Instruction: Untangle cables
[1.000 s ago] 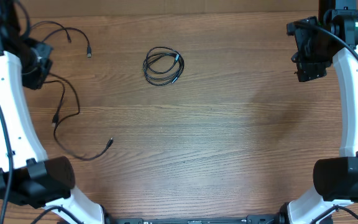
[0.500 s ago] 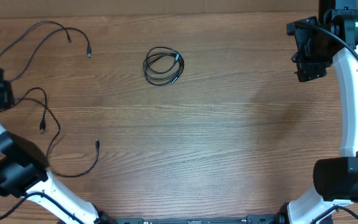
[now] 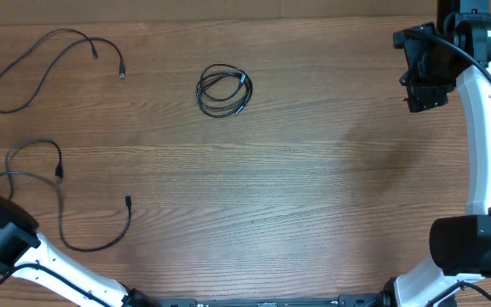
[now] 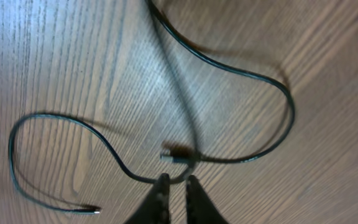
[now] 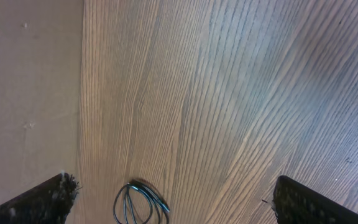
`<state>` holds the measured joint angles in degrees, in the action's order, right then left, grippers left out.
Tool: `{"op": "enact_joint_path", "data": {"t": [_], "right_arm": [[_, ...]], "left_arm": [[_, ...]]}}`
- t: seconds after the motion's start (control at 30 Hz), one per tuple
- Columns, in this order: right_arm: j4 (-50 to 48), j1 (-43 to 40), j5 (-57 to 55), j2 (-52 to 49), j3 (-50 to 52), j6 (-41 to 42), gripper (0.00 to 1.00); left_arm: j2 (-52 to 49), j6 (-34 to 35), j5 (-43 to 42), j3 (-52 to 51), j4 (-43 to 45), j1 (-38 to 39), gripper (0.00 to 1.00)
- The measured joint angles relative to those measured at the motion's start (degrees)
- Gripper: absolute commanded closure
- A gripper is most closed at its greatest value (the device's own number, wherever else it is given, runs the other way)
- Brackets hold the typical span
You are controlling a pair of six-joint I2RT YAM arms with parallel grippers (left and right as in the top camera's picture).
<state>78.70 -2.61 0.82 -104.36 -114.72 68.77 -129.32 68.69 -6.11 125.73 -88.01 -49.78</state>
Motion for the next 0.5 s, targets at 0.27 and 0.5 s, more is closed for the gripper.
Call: {"op": "enact_joint_path", "data": {"t": [0.27, 0.5], "right_arm": [[-0.02, -0.02, 0.0, 0.0, 0.0, -0.02, 0.0], [0.02, -0.02, 0.0, 0.02, 0.0, -0.04, 0.0]], "left_arm": [[-0.48, -4.52, -0.85, 0.0, 1.2, -1.2, 0.25], [-0.48, -9.62, -0.76, 0.0, 1.22, 1.2, 0.0]]}}
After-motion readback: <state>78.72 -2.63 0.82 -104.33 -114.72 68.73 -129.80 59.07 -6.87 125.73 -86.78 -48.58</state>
